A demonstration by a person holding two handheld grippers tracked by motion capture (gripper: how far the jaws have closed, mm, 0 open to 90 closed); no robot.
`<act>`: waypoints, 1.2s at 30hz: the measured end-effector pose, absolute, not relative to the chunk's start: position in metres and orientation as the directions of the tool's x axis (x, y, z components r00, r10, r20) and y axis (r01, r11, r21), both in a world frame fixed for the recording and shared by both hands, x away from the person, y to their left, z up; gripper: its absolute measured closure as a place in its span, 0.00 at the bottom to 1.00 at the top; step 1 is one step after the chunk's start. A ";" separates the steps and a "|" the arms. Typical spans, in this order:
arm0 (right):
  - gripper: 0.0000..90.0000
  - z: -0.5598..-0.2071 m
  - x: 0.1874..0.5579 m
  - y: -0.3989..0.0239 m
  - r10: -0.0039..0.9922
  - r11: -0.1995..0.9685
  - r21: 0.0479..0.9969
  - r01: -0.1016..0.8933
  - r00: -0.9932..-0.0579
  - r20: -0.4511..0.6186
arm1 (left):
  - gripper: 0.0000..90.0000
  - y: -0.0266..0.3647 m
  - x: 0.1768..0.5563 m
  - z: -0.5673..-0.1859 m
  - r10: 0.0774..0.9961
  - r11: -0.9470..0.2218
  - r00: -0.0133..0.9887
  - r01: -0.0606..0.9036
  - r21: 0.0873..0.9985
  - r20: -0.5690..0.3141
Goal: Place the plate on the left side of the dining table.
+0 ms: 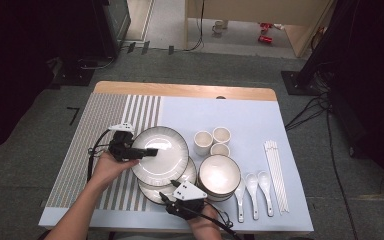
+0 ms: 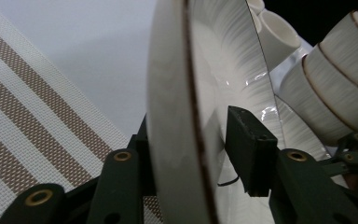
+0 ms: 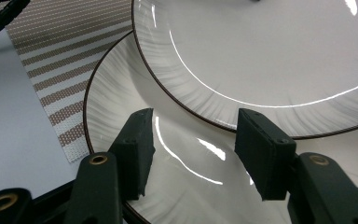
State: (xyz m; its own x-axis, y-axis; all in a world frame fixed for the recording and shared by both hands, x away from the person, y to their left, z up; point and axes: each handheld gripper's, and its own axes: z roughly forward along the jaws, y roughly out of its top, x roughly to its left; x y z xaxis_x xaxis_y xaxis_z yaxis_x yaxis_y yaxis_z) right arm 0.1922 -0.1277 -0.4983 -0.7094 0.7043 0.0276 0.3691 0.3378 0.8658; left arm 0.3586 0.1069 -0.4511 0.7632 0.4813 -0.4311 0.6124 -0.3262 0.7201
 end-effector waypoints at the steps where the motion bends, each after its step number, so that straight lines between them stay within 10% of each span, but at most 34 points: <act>1: 0.51 -0.498 0.192 -0.128 0.704 0.338 0.864 0.372 -0.710 0.030 | 0.69 0.108 0.359 -0.450 0.475 -0.319 0.761 0.617 0.719 -0.442; 36: 0.44 -0.499 0.195 -0.125 0.726 0.346 0.849 0.398 -0.687 0.026 | 0.82 0.134 0.368 -0.426 0.484 -0.133 0.631 0.738 0.662 -0.607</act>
